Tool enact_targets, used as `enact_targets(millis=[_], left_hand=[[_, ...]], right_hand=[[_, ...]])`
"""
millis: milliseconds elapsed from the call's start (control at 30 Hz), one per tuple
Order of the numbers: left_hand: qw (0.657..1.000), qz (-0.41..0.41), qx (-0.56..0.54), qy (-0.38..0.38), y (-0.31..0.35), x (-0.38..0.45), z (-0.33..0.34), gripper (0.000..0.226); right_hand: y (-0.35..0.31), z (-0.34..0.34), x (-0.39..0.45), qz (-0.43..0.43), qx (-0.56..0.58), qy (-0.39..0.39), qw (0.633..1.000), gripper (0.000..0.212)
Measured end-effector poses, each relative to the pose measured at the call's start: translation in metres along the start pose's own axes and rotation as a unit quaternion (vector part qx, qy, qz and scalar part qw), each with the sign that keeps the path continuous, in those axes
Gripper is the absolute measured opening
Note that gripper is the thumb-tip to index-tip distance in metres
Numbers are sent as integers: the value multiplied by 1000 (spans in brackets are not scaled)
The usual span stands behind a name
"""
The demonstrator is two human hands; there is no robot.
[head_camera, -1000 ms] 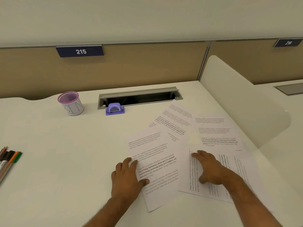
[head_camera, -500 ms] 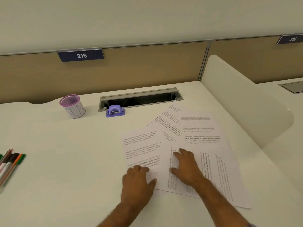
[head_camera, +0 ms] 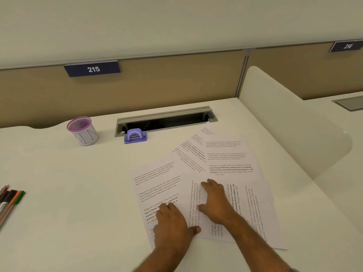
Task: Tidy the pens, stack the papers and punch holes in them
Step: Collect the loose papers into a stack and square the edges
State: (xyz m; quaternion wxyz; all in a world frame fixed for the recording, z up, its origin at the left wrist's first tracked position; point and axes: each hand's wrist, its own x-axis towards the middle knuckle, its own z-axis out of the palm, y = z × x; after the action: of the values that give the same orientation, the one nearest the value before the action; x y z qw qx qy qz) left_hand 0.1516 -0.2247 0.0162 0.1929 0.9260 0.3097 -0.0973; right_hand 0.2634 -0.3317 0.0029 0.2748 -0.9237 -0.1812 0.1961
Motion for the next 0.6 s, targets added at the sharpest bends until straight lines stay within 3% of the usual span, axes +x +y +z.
enact_targets(millis=[333,533,600], left_hand=[[997,22,38,-61,8,18,-8,94],[996,24,32,-75,8,20,-13,97],[997,21,-21,-77,8,20,-14,95]], right_hand=[[14,-22,9,-17,32,-42,998,92],[14,-42,33,-24,-137,-24,990,104],[15,-46,40,-28,-166,-35,985,107]])
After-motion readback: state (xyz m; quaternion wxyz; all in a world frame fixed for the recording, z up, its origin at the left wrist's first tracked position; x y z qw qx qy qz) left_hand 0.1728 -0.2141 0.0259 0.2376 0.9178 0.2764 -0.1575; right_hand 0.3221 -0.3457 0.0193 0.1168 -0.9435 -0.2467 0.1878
